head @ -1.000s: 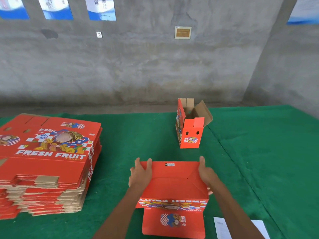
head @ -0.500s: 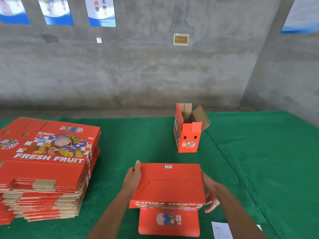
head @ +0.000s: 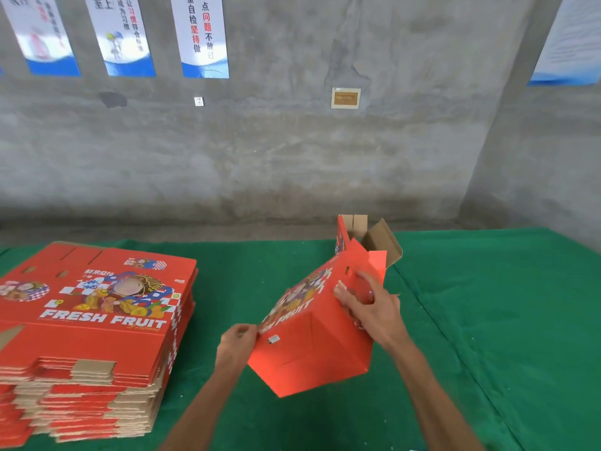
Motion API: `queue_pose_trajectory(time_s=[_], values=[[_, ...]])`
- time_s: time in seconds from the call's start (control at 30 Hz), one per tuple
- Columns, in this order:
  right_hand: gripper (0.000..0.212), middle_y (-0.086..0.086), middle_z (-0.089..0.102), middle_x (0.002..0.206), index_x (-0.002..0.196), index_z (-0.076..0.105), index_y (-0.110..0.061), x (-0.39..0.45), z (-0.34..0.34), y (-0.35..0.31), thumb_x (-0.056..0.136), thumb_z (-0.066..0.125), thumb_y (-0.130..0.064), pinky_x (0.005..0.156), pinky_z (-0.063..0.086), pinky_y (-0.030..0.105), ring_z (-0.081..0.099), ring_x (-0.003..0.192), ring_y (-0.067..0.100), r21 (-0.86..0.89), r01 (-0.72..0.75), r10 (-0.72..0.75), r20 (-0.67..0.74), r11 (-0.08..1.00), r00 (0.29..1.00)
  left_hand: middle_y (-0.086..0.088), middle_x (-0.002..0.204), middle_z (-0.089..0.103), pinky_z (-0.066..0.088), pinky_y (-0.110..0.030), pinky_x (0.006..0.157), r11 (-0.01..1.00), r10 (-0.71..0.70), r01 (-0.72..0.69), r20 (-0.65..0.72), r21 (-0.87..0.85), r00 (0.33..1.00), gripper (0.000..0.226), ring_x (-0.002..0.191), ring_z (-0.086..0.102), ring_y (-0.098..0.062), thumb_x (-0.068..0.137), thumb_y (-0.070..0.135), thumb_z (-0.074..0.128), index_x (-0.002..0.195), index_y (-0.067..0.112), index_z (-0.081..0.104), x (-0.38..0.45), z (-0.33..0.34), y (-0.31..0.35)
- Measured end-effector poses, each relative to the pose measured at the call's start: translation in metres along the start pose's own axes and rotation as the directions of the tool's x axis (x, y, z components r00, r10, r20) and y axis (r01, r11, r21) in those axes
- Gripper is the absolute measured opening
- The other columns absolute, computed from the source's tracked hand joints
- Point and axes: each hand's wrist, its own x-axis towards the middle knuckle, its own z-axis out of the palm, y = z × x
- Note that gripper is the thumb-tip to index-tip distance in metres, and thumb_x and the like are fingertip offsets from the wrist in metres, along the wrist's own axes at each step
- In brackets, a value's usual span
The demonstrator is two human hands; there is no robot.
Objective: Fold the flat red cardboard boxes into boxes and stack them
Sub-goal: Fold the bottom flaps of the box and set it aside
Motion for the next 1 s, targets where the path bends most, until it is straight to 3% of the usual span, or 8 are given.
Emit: queue_pose_trajectory(time_s=[0.1,0.2,0.3,0.43,0.6,0.8,0.9,1.0], values=[[0.094,-0.011,0.045,0.113,0.145,0.041,-0.054,-0.014,0.028,-0.012,0.063,0.065,-0.091,0.106,0.035,0.032,0.034,0.116,0.014,-0.335,0.287,-0.291,0.038,0.897,0.956,0.000,0.112,0.077,0.050,-0.030,0.095,0.994,0.073,-0.055,0.204,-0.094,0.976,0.042,0.108,0.069,-0.020,0.097,0.057,0.059,0.110,0.022,0.079,-0.011,0.024,0.019],[0.081,-0.005,0.040,0.106,0.144,0.046,-0.052,-0.029,0.058,-0.010,0.071,0.057,-0.084,0.108,0.038,0.042,0.034,0.110,0.018,-0.593,0.462,-0.480,0.140,0.659,0.866,-0.007,0.115,0.077,0.053,-0.050,0.104,0.899,-0.041,0.249,0.498,-0.361,0.866,0.070,0.112,0.072,-0.030,0.098,0.077,0.032,0.116,0.027,0.077,-0.017,0.040,0.036],[0.069,0.003,0.051,0.110,0.140,0.052,-0.050,-0.040,0.073,0.006,0.076,0.058,-0.077,0.112,0.036,0.057,0.042,0.114,0.025,-0.699,0.491,-0.541,0.176,0.520,0.822,-0.005,0.111,0.078,0.056,-0.050,0.098,0.854,-0.091,0.328,0.506,-0.403,0.858,0.070,0.106,0.075,-0.027,0.098,0.076,0.026,0.118,0.029,0.073,-0.017,0.039,0.031],[0.072,0.017,0.060,0.123,0.147,0.047,-0.049,-0.057,0.096,0.026,0.081,0.075,-0.052,0.114,0.034,0.065,0.055,0.122,0.035,-0.796,0.418,-0.428,0.224,0.439,0.876,0.003,0.113,0.078,0.056,-0.032,0.073,0.811,-0.031,0.234,0.360,-0.536,0.933,0.040,0.091,0.076,-0.009,0.107,0.046,0.037,0.121,0.030,0.071,-0.026,0.044,0.013],[0.080,0.031,0.067,0.120,0.133,0.066,-0.042,-0.081,0.121,0.054,0.060,0.092,-0.023,0.100,0.053,0.057,0.065,0.117,0.044,-0.822,0.311,-0.186,0.251,0.477,0.950,0.005,0.117,0.075,0.056,-0.045,0.098,0.777,-0.018,0.162,0.236,-0.608,0.972,0.045,0.106,0.072,-0.014,0.103,0.006,0.040,0.139,0.027,0.056,-0.033,0.066,-0.018],[0.090,0.035,0.068,0.114,0.121,0.075,-0.038,-0.086,0.147,0.100,0.034,0.101,-0.046,0.090,0.058,0.060,0.067,0.111,0.050,-0.804,0.283,0.003,0.334,0.524,0.943,0.005,0.126,0.070,0.055,-0.048,0.101,0.788,-0.097,0.232,0.258,-0.570,0.961,0.035,0.111,0.068,-0.016,0.112,0.028,0.037,0.135,0.045,0.055,-0.032,0.089,-0.051],[0.083,0.043,0.033,0.152,0.154,0.037,-0.045,-0.067,0.154,0.110,0.081,0.076,-0.057,0.120,0.020,0.068,0.028,0.146,0.056,-0.834,0.309,-0.016,0.339,0.457,0.940,0.006,0.128,0.071,0.050,-0.050,0.109,0.822,-0.059,0.211,0.289,-0.528,0.955,0.038,0.118,0.067,-0.016,0.110,0.047,0.033,0.138,0.042,0.059,-0.015,0.098,-0.050],[0.072,0.035,0.004,0.164,0.160,0.006,-0.042,-0.029,0.163,0.130,0.102,0.047,-0.053,0.123,-0.008,0.060,-0.003,0.155,0.047,-0.818,0.291,0.054,0.364,0.497,0.930,0.006,0.128,0.071,0.049,-0.049,0.110,0.849,-0.046,0.205,0.317,-0.488,0.947,0.046,0.119,0.066,-0.015,0.107,0.059,0.034,0.140,0.040,0.060,0.015,0.108,-0.037]])
